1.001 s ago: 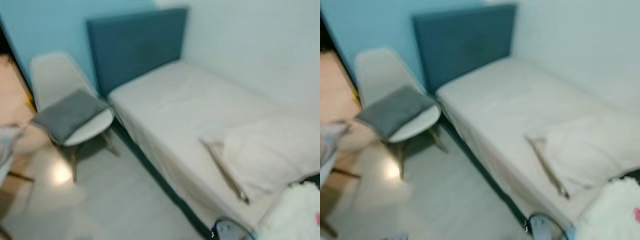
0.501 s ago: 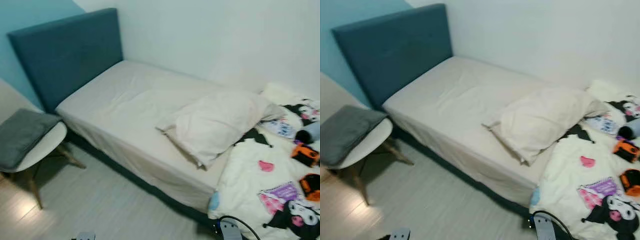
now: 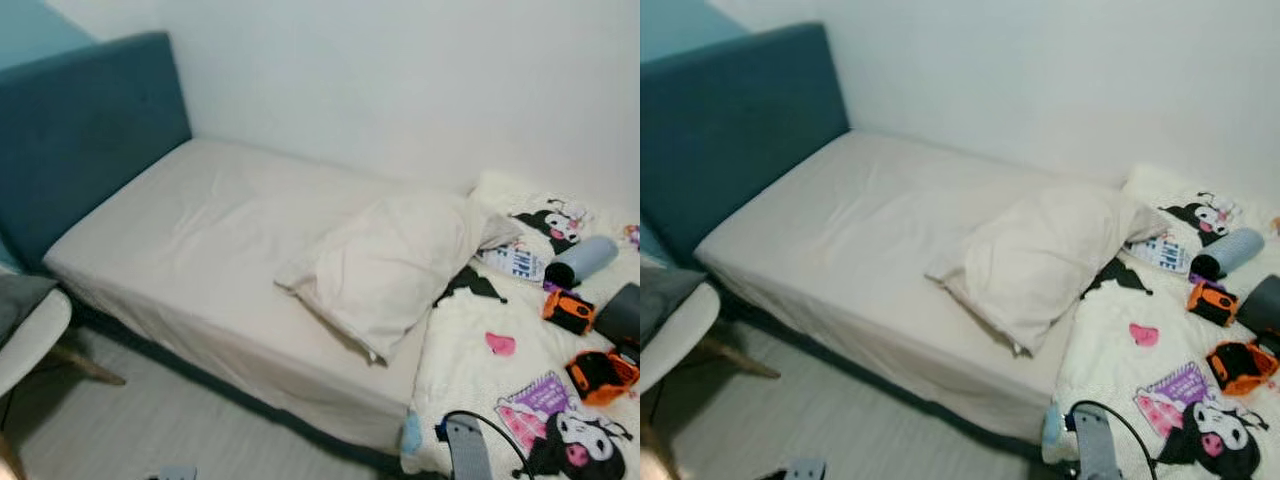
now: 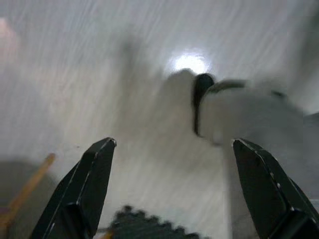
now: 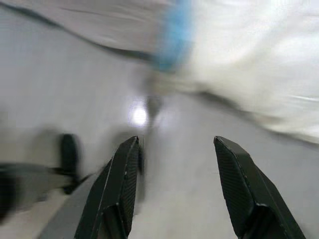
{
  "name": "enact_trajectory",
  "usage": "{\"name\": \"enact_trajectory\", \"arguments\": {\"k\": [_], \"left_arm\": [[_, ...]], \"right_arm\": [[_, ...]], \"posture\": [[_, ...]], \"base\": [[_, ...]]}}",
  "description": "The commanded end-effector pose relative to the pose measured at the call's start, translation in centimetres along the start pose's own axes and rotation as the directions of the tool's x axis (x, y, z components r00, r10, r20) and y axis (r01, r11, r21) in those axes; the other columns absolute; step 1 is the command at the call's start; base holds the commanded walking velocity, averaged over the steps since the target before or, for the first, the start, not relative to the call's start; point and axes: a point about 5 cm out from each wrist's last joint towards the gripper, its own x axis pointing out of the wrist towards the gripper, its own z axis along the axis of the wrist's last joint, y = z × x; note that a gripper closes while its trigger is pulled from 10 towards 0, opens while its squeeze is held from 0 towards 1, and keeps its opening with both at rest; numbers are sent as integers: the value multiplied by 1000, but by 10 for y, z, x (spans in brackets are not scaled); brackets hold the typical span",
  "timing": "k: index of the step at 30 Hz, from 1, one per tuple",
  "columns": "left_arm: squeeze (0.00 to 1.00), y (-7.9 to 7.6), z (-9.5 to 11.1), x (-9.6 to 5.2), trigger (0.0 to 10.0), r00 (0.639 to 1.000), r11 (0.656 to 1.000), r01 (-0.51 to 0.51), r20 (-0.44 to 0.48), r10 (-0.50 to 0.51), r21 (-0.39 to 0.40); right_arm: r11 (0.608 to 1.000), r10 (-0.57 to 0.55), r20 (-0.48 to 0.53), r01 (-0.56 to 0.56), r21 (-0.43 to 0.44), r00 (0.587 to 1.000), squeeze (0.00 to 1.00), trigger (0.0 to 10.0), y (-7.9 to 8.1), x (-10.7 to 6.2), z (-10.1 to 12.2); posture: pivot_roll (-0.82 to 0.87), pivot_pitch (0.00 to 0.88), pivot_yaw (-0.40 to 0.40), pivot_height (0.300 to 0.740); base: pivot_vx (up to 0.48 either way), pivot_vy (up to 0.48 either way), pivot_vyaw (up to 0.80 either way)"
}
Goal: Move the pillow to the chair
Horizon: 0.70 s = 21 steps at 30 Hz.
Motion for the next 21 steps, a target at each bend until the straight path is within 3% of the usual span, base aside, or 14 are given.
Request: {"name": "enact_trajectory", "arguments": {"k": [1, 6, 11, 19, 21], "left_arm": [[0, -1, 3, 1, 10000, 1000, 1000, 3, 8, -3, 12], [0, -1, 3, 0, 10000, 1000, 1000, 5, 6, -5, 13], [0, 2, 1, 0, 10000, 1000, 1000, -2, 6, 2, -9], [0, 3, 2, 0, 10000, 1000, 999, -11, 22, 12, -48], [0, 5, 6, 0, 10000, 999, 995, -28, 37, 32, -93]], "right_arm": [[999, -10, 8, 10, 36, 1000, 0, 10000, -7, 0, 0], [981, 3, 102, -23, 195, 995, 0, 10000, -7, 1, 26], [930, -88, 237, -6, 368, 967, 0, 10000, -30, -3, 74], [887, -142, 276, -2, 461, 951, 0, 10000, -48, -7, 92], [849, -172, 304, -16, 528, 937, 0, 10000, -58, -10, 102]], "posture": [[-71, 35, 23, 740], [-70, 42, 27, 740], [-75, 50, 32, 740], [-74, 52, 30, 721], [-72, 55, 29, 711]], "base": [[345, 0, 0], [339, 0, 0], [230, 0, 0], [0, 0, 0], [0, 0, 0]]}}
